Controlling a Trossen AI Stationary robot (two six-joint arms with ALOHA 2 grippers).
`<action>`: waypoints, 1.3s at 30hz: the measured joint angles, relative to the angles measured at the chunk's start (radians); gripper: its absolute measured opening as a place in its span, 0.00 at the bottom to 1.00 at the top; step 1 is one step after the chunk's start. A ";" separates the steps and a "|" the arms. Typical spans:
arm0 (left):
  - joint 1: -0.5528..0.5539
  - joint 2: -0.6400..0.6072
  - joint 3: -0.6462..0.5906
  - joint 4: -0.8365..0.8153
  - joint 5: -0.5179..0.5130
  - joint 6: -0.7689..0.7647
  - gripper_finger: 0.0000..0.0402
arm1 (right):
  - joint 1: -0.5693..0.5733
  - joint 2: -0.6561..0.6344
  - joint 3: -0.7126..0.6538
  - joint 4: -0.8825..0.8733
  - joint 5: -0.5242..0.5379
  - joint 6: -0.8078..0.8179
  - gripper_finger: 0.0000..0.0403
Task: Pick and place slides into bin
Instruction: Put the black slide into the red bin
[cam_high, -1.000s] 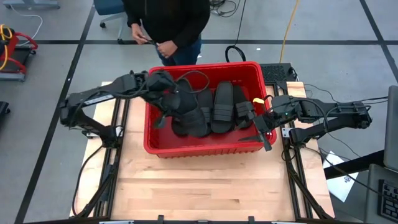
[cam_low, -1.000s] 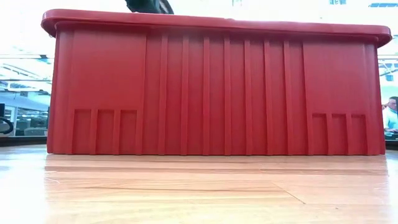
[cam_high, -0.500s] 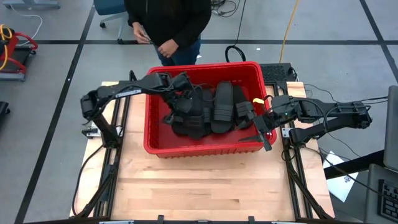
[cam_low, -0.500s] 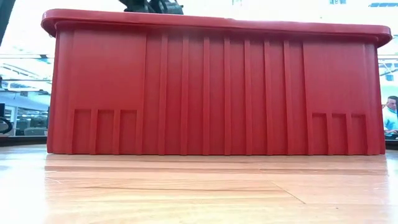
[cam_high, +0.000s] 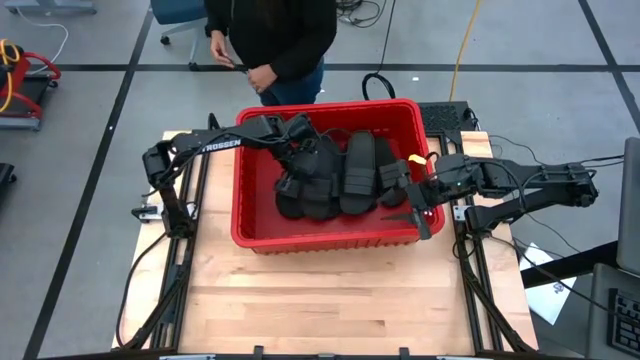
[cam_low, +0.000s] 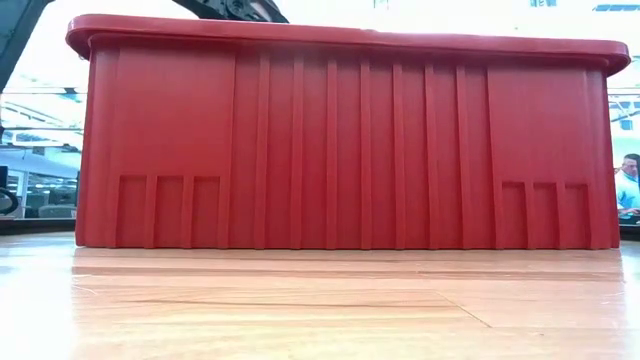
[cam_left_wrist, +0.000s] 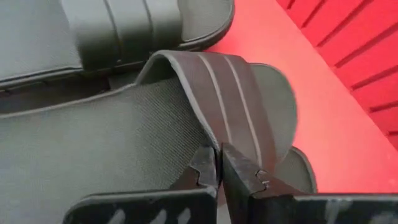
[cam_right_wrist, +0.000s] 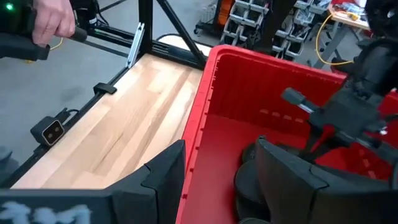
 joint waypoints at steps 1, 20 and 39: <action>0.006 0.000 0.000 0.007 0.000 -0.004 0.00 | 0.000 0.000 -0.007 0.002 0.000 0.000 0.45; 0.027 0.001 -0.004 0.076 0.050 -0.106 0.00 | 0.000 0.000 -0.078 0.053 0.000 0.000 0.45; -0.017 0.000 -0.002 0.147 -0.198 -0.174 0.27 | 0.000 0.000 -0.078 0.070 0.000 0.000 0.45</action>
